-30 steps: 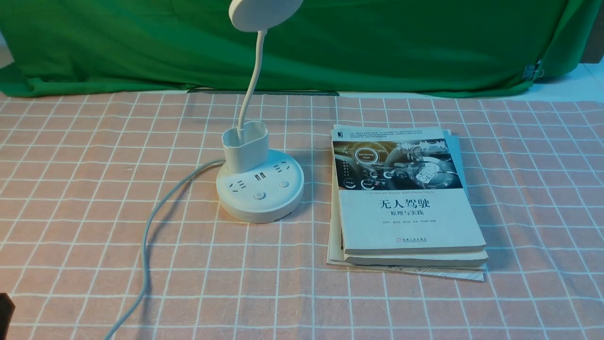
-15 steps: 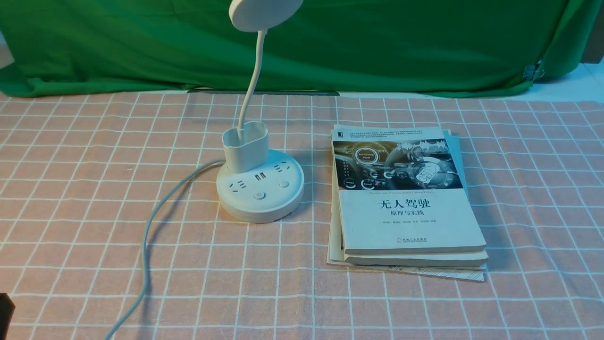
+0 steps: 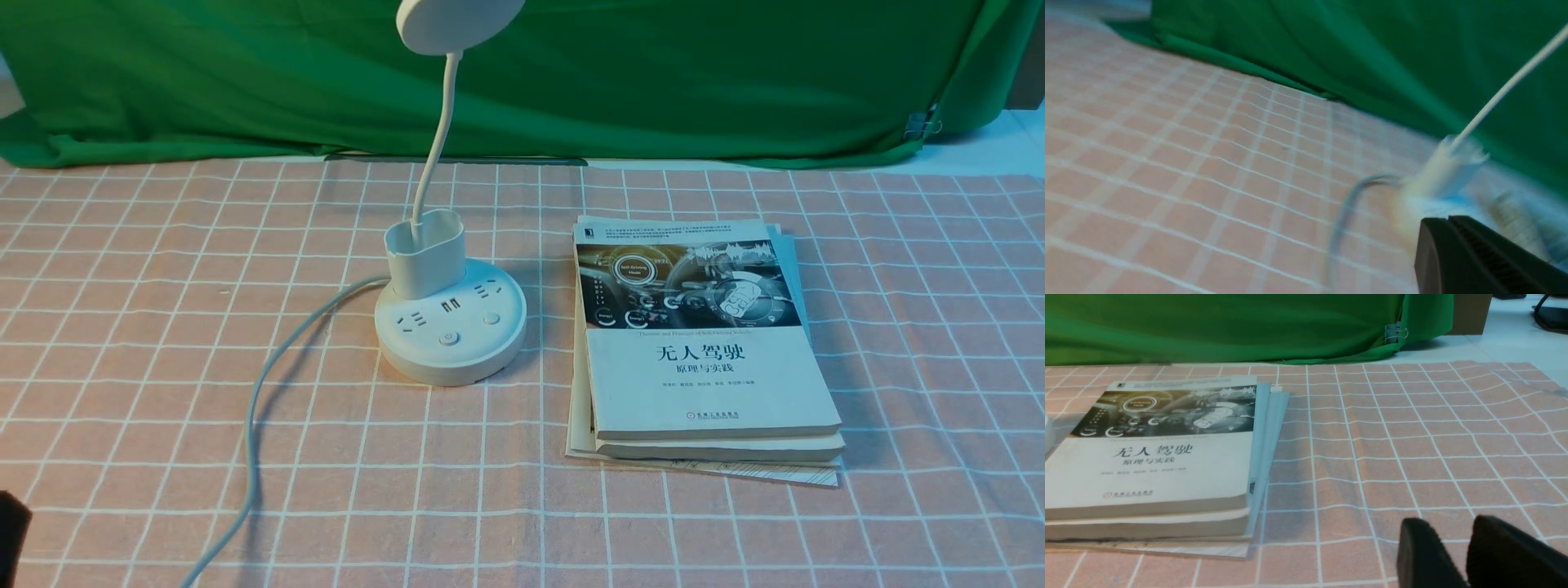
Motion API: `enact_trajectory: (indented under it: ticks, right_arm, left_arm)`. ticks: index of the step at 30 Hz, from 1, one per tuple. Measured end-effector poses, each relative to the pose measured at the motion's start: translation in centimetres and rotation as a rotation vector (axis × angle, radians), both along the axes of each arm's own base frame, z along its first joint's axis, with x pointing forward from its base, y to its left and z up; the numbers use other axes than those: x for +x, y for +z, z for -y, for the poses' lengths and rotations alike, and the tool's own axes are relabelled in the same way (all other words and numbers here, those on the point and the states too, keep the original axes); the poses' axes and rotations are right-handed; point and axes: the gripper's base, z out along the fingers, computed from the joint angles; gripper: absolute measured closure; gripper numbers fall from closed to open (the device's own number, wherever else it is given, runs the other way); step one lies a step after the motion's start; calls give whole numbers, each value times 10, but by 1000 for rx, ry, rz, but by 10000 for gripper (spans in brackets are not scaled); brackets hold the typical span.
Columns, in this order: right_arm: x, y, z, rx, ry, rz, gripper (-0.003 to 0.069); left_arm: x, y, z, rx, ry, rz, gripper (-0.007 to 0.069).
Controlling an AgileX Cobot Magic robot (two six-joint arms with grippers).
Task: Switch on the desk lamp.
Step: Use the left arm to press the button switch on the lamp holder
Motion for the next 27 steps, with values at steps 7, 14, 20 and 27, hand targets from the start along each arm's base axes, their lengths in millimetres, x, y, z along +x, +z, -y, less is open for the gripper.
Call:
enact_trajectory:
  ticks: [7,14,20,27]
  right_arm:
    - [0,0,0,0,0,0,418]
    - [0,0,0,0,0,0,418]
    - [0,0,0,0,0,0,418]
    - [0,0,0,0,0,0,418]
  left_arm:
    - [0,5,3,-676,-13,-4,603]
    - [0,9,-2,-672,27,52,603]
    - [-5,38,-3,-528,11,151,603]
    - [-26,124,6,23,-66,191,603]
